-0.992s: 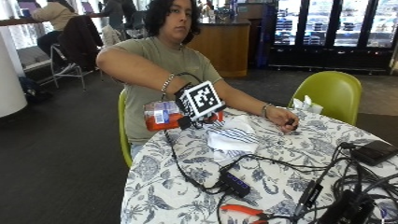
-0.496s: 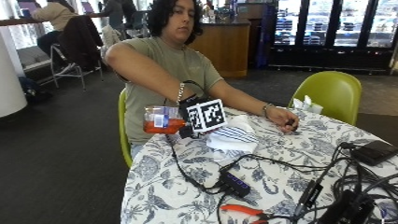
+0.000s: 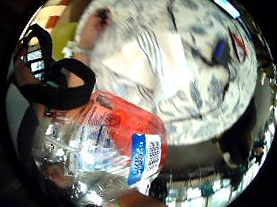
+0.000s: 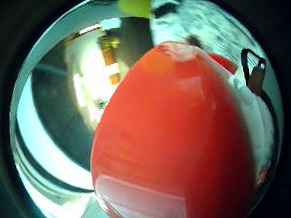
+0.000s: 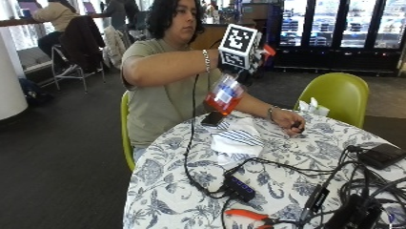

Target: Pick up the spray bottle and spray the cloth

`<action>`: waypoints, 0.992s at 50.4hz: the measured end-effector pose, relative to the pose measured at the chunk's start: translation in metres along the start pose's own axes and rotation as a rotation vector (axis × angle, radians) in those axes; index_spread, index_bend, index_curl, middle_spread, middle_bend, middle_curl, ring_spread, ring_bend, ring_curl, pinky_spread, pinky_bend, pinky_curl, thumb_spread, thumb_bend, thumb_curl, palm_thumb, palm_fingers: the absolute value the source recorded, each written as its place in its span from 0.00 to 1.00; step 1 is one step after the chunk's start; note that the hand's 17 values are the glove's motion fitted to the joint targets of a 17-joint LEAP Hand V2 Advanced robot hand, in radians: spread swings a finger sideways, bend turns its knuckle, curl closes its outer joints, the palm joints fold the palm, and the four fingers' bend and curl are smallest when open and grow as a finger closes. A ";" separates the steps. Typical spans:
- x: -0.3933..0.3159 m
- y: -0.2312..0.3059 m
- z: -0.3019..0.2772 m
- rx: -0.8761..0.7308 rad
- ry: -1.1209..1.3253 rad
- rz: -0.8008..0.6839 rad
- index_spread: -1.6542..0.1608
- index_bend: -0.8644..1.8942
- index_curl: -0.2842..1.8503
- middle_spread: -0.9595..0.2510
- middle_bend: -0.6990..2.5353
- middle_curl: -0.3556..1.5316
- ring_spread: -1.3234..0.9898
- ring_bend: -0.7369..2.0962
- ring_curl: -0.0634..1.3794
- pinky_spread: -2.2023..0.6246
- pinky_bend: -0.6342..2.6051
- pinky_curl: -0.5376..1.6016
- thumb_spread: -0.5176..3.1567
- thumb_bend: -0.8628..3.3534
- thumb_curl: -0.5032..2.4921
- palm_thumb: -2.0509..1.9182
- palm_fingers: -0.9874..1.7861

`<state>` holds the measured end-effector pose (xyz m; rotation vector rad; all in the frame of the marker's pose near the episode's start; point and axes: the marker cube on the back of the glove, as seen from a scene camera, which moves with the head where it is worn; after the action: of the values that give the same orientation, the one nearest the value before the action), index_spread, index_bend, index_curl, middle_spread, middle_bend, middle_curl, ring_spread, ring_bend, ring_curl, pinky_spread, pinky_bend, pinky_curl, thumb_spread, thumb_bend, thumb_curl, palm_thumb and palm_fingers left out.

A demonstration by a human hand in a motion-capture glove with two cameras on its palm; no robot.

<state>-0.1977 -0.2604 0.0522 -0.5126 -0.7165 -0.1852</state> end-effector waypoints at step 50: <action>0.016 -0.199 0.108 0.451 -0.439 -0.421 0.79 0.39 0.43 0.70 0.39 0.47 0.51 0.46 0.37 0.71 0.32 0.45 0.27 0.20 0.43 0.76 0.83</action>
<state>-0.3141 -0.3767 0.2082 0.0424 -1.2559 -0.2978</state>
